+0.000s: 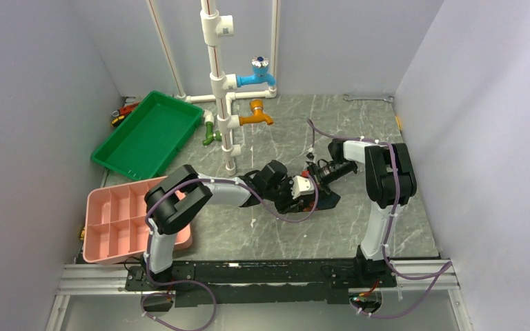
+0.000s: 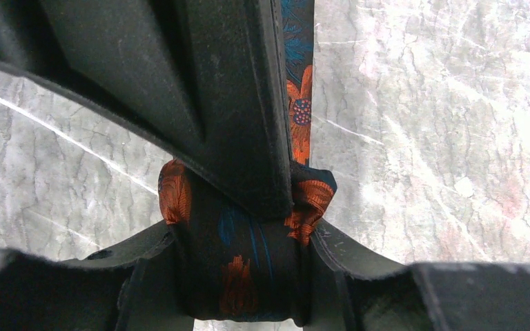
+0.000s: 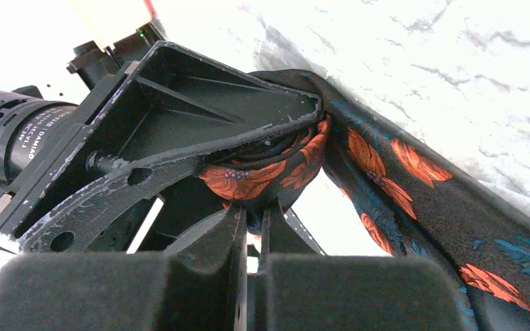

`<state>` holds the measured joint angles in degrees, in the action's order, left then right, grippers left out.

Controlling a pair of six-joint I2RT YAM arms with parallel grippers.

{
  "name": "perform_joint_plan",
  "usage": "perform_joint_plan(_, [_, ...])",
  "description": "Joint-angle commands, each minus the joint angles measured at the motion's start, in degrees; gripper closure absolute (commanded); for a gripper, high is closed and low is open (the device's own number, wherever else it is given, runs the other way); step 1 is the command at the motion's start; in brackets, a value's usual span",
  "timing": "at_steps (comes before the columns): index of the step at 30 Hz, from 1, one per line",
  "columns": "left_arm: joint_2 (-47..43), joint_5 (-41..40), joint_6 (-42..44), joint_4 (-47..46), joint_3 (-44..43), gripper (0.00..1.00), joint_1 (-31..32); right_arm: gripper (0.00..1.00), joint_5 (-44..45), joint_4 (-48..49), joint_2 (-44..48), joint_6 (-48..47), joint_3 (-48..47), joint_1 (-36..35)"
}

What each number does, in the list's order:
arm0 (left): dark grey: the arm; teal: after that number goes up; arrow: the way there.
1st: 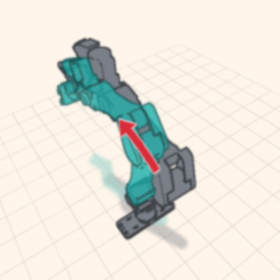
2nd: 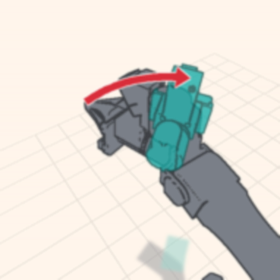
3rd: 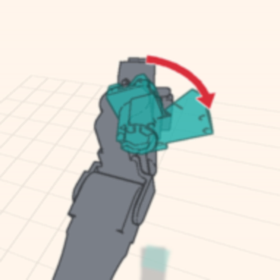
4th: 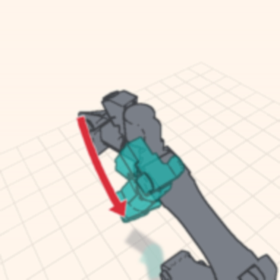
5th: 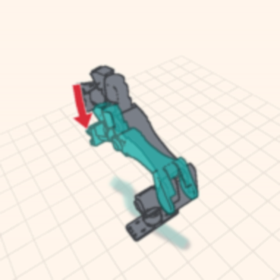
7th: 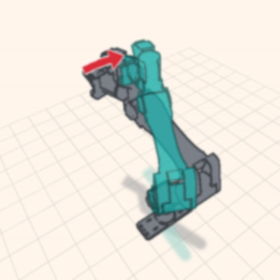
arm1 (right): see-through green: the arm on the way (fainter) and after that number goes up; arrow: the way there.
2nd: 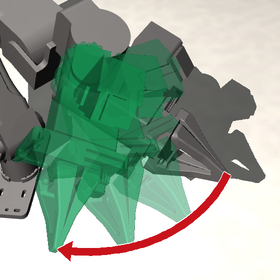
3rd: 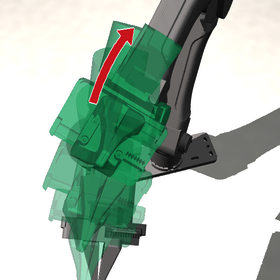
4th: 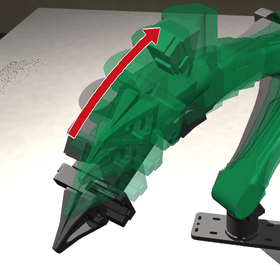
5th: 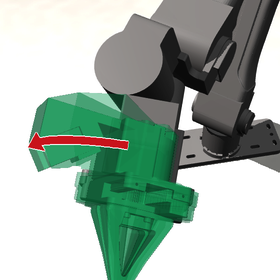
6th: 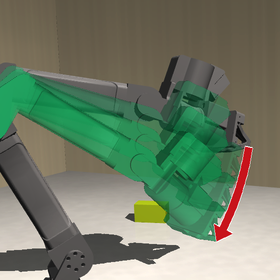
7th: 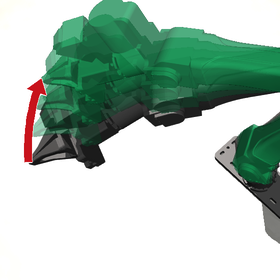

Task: Roll the ties
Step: Roll the tie at the center of the board.

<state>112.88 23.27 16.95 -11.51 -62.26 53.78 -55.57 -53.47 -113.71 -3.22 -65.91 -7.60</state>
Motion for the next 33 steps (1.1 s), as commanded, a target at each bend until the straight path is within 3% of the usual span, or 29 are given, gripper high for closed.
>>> perform_joint_plan(1, [3.2, -1.2, 1.7, 8.0, 3.4, 0.48, 0.3, 1.00, 7.5, 6.6, -1.3, -2.8, -0.1, 0.3])
perform_joint_plan(5, [0.6, 3.3, -0.6, -1.1, 6.5, 0.37, -1.2, 1.00, 14.1, 2.5, -2.9, -5.6, -1.1, 0.5])
perform_joint_plan(12, [1.7, 10.9, -2.0, -14.5, 4.2, 0.36, -1.8, 1.00, 25.2, 1.8, -4.3, -4.4, -3.2, 1.1])
perform_joint_plan(21, [8.1, 16.2, -3.2, -19.6, -3.0, 0.36, -1.0, 1.00, 31.2, 1.9, -6.7, -2.3, -6.2, 1.3])
perform_joint_plan(33, [10.0, 15.5, -2.6, -20.1, -3.5, 0.41, -0.5, 1.00, 36.6, 3.6, -10.3, -1.8, -10.8, 0.5])
